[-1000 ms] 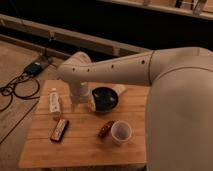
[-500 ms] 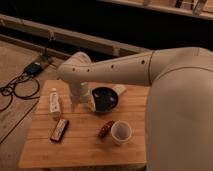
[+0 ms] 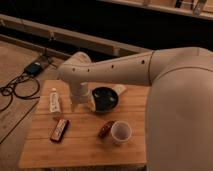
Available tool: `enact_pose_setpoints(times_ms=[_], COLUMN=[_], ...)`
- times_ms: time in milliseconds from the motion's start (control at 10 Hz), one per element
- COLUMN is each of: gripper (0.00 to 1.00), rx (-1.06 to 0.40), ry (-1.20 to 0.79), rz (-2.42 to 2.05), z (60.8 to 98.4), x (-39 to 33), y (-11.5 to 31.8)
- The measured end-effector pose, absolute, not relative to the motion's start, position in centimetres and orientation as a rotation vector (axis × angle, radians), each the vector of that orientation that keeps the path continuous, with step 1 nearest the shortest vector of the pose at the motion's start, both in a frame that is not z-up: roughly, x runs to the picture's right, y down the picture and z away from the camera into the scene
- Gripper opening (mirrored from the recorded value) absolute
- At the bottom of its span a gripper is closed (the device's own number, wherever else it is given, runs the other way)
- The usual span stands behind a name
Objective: Place the ceramic cup in the ceramic bowl
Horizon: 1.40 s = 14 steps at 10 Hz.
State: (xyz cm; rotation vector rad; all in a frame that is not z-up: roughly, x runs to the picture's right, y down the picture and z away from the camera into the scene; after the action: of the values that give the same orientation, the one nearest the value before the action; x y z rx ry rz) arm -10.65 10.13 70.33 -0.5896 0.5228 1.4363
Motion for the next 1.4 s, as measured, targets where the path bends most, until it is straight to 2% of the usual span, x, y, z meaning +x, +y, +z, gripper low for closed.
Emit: enact_pose_setpoints(times_ms=[500,900,1400], gripper=[0.65,0.65,0.65], rx=[-0.589,-0.553,-0.508], ry=[0.531,0.609,0.615], rz=[1.438,1.52,1.618], z=[70.3,69.9,69.1], x=[-10.4,-6.5,-2.8], y=[10.3,12.0,14.1])
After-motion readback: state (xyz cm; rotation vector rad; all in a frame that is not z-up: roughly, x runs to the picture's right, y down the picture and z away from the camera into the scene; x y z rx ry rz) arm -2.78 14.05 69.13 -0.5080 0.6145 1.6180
